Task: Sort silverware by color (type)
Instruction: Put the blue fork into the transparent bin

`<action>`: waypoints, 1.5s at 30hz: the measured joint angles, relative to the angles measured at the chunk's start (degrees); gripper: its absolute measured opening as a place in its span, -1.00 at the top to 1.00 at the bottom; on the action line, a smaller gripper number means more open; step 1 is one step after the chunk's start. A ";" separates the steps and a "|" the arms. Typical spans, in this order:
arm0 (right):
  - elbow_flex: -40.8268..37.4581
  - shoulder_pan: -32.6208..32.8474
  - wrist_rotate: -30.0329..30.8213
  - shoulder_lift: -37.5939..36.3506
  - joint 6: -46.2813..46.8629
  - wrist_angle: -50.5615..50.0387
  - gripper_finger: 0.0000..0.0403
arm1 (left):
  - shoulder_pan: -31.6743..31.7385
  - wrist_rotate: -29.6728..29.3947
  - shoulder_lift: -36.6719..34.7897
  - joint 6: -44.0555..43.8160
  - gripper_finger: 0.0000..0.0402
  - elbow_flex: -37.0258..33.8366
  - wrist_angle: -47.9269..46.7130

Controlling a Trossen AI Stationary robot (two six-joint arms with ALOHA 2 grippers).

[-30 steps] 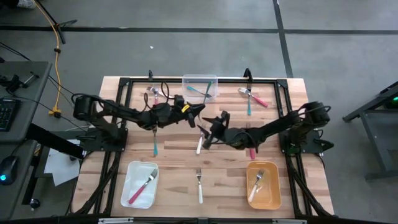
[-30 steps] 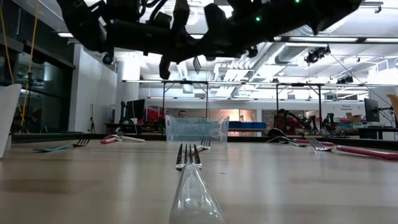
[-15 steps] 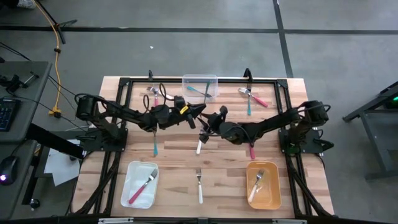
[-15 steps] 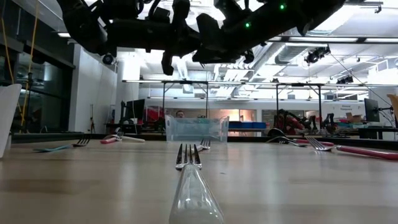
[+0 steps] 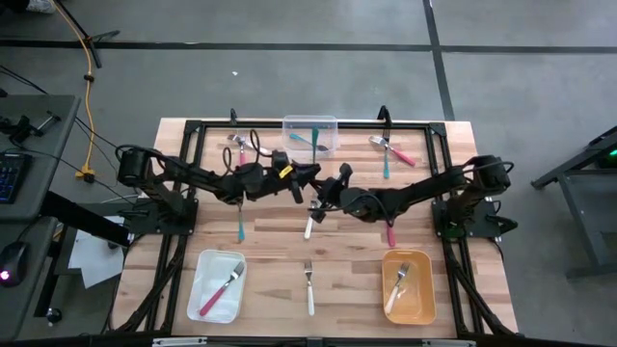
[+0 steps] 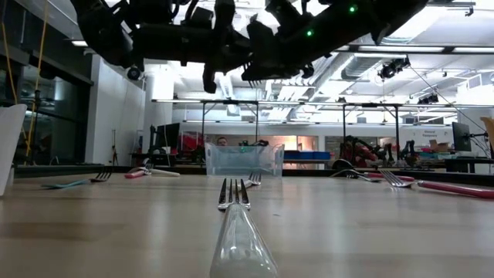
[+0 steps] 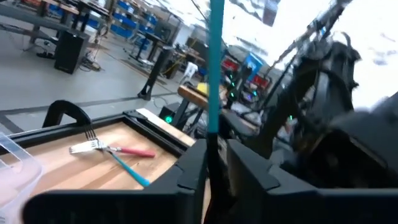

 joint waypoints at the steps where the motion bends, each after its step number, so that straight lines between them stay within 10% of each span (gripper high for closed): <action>1: -0.02 0.00 -0.17 -0.56 -0.05 -0.75 0.99 | -0.04 0.12 -0.06 0.75 0.65 0.00 -0.06; 12: 0.00 -4.03 -8.02 -11.34 4.19 -18.45 0.99 | 0.24 0.94 -9.97 13.07 0.33 -0.07 -18.08; 20: 1.75 -18.30 -35.47 -14.14 6.80 -30.11 1.00 | -1.11 0.77 -15.95 18.84 0.39 -0.09 -31.97; 30: 21.66 -38.97 -76.29 1.17 0.68 -54.27 1.00 | -2.93 1.81 -15.38 23.32 0.65 -5.97 -23.84; 45: 64.03 -47.10 -81.77 31.54 -20.24 -101.21 1.00 | 5.89 22.50 -16.20 25.16 0.99 -16.81 -9.63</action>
